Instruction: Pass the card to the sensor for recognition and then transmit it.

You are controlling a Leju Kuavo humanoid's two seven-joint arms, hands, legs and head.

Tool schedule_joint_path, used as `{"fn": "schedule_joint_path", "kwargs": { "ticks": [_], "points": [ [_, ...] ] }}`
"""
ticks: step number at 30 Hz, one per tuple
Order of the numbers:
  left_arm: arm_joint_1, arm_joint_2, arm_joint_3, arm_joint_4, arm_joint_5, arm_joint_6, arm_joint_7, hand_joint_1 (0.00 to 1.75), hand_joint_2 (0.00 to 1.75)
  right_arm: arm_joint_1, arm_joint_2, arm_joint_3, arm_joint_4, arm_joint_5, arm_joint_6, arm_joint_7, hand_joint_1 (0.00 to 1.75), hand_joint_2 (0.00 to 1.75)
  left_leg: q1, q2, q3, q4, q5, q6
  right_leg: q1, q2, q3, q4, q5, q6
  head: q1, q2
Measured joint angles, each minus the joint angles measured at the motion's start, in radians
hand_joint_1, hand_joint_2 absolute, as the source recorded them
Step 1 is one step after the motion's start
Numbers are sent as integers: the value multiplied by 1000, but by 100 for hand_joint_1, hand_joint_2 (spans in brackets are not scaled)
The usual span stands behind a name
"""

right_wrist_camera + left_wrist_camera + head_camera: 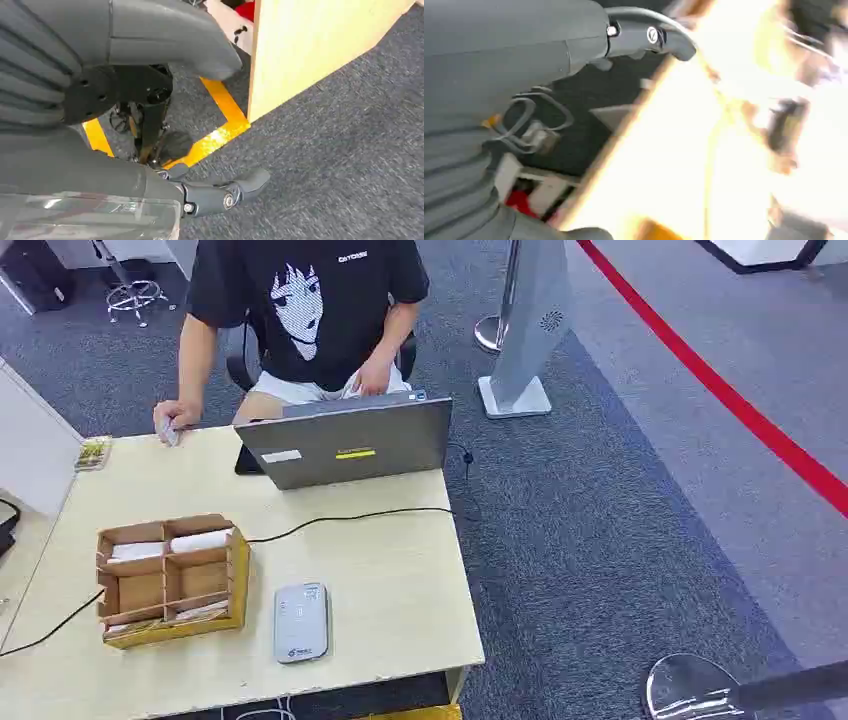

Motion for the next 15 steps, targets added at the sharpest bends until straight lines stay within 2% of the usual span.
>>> {"fn": "schedule_joint_path", "kwargs": {
  "ticks": [15],
  "points": [
    [34, -11, -145, -494, -304, 44, -82, 0, 175, 5, 8, 16, -38, 103, -55, -62, 0, 175, 0, 0, 0, 0, 0, 0, 0, 0, 0, 0, 0, 0, 0, 0]
  ]
}}
